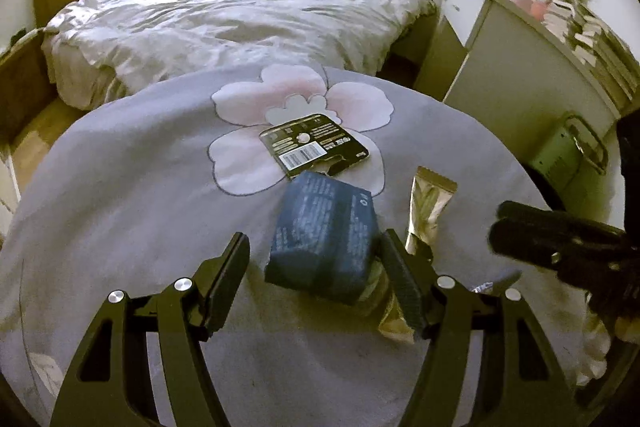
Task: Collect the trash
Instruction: 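Grasp the blue box with the left tool while the right tool grasps the gold foil packet, then carry the blue box with the left tool while the right tool carries the foil packet to the bin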
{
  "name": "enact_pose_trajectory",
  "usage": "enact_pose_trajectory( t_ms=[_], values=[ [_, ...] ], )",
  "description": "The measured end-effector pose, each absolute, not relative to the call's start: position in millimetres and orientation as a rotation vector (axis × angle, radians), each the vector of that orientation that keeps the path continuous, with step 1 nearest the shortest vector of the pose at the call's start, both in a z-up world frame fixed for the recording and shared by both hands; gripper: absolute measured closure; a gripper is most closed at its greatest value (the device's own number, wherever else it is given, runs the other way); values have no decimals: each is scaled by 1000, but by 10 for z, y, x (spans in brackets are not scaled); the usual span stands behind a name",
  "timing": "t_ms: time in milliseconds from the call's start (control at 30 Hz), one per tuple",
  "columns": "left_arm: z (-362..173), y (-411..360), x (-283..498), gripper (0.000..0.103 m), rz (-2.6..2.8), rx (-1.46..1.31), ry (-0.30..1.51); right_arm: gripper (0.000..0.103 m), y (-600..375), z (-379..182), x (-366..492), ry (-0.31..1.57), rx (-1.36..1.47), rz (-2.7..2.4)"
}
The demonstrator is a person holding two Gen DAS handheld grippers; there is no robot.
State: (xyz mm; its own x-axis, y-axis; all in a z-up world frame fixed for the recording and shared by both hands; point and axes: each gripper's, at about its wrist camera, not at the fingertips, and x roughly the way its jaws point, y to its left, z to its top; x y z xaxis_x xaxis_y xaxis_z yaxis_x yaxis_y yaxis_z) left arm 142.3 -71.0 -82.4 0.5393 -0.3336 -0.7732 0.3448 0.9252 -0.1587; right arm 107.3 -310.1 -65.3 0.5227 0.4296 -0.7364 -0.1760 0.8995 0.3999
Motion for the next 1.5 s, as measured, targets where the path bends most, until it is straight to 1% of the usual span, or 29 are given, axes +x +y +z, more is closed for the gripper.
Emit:
enact_pose_trajectory(
  t_ms=[100,200,267,300,333,367,400,433,500,633,967,1333,1500],
  values=[
    [-853,-671,1477,37,-426,-10,921,40,-3002,-702,1143,980,292,375],
    [-855,-612,1506,47,-437,-40,913,40,-2882,-734,1230,997,275,371],
    [-854,-575,1518,48,-415,-45,911,41,-2791,-760,1275,1005,255,365],
    [-857,-537,1523,48,-408,-57,909,47,-2756,-770,1300,1009,245,364],
    [-858,-501,1526,48,-405,-73,908,48,-2710,-788,1326,1016,229,360],
    [-858,-462,1526,49,-402,-89,905,50,-2670,-803,1343,1017,213,352],
    [-854,-414,1513,49,-397,-105,899,55,-2646,-818,1357,1019,199,348],
    [-844,-385,1504,49,-392,-115,893,57,-2605,-825,1347,1012,174,337],
    [-813,-302,1480,50,-384,-139,878,69,-2573,-827,1358,1008,159,332],
    [-733,-227,1421,50,-371,-161,853,78,-2589,-828,1354,989,169,338],
    [-442,-490,1199,50,-410,-140,785,80,-2857,-524,1124,850,218,356],
    [-88,-1233,921,50,-537,-52,714,80,-3642,-141,739,718,281,234],
    [4,-1634,796,50,-595,-1,690,80,-4066,-53,554,671,313,164]
  ],
)
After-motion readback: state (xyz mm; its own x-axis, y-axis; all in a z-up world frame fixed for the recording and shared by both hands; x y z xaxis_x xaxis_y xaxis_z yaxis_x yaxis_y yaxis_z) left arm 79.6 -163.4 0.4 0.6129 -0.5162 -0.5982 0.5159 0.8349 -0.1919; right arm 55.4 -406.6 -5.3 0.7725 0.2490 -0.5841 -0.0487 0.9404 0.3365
